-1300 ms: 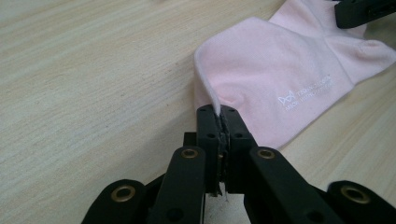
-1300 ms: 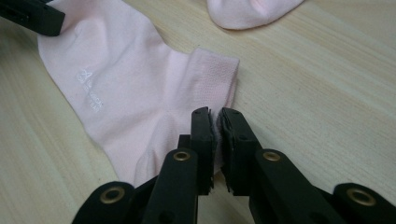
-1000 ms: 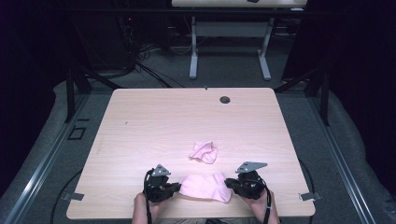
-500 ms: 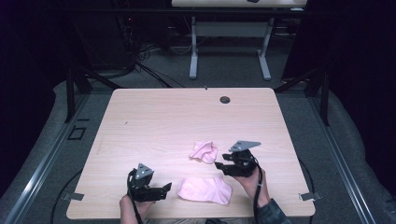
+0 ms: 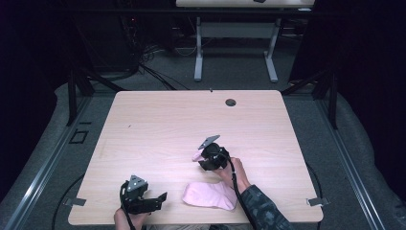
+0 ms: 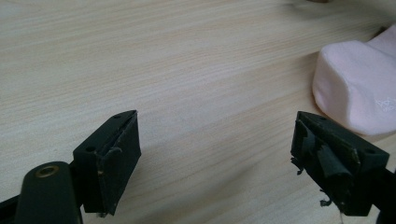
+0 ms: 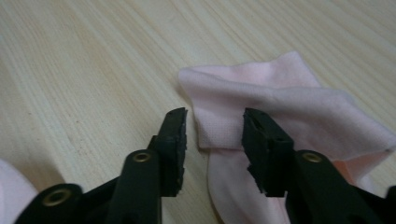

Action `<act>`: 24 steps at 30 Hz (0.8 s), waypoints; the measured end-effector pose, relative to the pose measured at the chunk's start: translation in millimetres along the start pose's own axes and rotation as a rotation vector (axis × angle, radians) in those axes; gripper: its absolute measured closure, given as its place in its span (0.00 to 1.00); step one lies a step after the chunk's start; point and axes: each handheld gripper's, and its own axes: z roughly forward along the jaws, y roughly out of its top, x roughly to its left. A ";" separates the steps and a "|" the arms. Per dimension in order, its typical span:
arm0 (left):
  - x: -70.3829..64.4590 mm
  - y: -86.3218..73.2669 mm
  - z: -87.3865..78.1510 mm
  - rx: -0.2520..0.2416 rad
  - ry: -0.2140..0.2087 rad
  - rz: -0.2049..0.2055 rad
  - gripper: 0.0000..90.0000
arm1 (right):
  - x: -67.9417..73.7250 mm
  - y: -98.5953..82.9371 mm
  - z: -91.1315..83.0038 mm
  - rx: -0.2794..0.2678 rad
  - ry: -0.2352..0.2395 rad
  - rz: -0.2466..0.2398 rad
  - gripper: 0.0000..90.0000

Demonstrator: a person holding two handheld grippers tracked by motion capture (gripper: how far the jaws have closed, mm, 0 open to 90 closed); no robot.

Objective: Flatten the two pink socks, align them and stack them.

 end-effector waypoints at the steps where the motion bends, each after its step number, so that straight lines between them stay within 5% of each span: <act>1: -0.1 0.0 0.6 0.004 -0.001 -0.001 0.18 | -0.3 -0.4 0.8 0.005 -0.009 -0.001 0.73; 7: -2.9 0.2 4.6 0.017 -0.010 0.007 0.18 | -1.3 -2.6 3.7 0.011 -0.012 -0.005 0.85; 11: -4.0 0.6 4.9 0.018 -0.010 0.014 0.18 | 2.3 -1.1 -9.9 -0.044 -0.003 -0.015 0.79; 14: -4.7 1.1 6.7 0.028 -0.018 0.012 0.18 | 7.7 5.6 -20.1 -0.097 -0.004 -0.071 0.76; 17: -7.2 1.2 8.4 0.036 -0.025 0.022 0.18 | 7.8 11.2 -9.8 -0.065 0.011 -0.096 0.73; 20: -8.2 0.2 9.4 0.034 -0.027 0.024 0.18 | 1.3 11.1 6.7 -0.039 0.027 -0.057 0.73; 24: -8.1 0.4 9.6 0.031 -0.038 0.026 0.18 | -4.3 8.9 12.2 -0.036 0.048 -0.008 0.85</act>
